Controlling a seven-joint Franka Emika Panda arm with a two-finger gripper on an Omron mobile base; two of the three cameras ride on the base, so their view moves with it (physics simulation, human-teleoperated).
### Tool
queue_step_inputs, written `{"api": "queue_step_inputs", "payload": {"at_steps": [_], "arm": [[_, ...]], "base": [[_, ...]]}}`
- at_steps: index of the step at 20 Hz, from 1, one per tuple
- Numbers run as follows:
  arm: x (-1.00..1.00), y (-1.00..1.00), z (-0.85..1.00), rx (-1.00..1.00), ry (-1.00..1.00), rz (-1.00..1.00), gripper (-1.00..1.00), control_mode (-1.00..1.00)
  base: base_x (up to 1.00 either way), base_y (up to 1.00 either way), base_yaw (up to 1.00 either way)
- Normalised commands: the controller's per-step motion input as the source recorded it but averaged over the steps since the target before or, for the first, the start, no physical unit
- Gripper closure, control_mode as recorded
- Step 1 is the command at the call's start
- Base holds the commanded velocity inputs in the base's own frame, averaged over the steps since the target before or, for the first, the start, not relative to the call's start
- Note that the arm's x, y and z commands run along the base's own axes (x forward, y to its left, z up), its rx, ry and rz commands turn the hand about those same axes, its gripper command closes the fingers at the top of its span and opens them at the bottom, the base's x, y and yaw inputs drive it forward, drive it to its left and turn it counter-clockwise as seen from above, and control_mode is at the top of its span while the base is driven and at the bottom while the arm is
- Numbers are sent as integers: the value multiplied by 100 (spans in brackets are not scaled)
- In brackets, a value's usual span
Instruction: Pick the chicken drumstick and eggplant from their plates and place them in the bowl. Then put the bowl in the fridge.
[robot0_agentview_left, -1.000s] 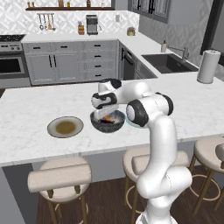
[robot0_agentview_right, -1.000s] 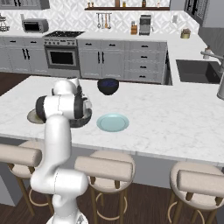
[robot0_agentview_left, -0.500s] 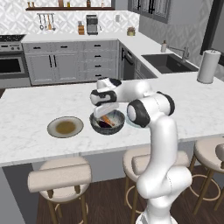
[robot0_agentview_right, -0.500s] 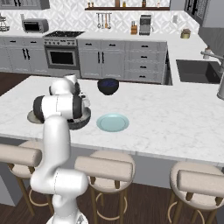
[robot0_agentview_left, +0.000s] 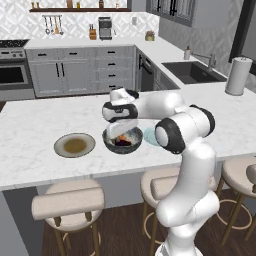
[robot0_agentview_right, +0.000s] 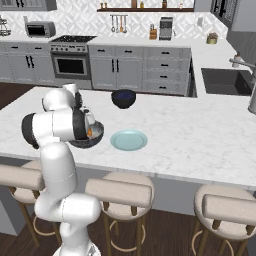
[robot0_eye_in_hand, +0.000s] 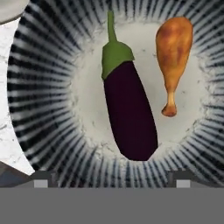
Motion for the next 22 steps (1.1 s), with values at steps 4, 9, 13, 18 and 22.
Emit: {"api": "queue_step_inputs", "payload": {"at_steps": [4,9,13,18,22], "arm": [[-49,8,-1,0,2,3,-100,-100],[3,4,0,-2,1,8,-100,-100],[13,6,-13,-1,0,14,-100,-100],[12,11,-19,0,0,13,-100,-100],[3,10,-21,0,0,13,-100,-100]], "base": [[0,0,0],[0,0,0],[0,0,0],[0,0,0],[0,0,0]]}}
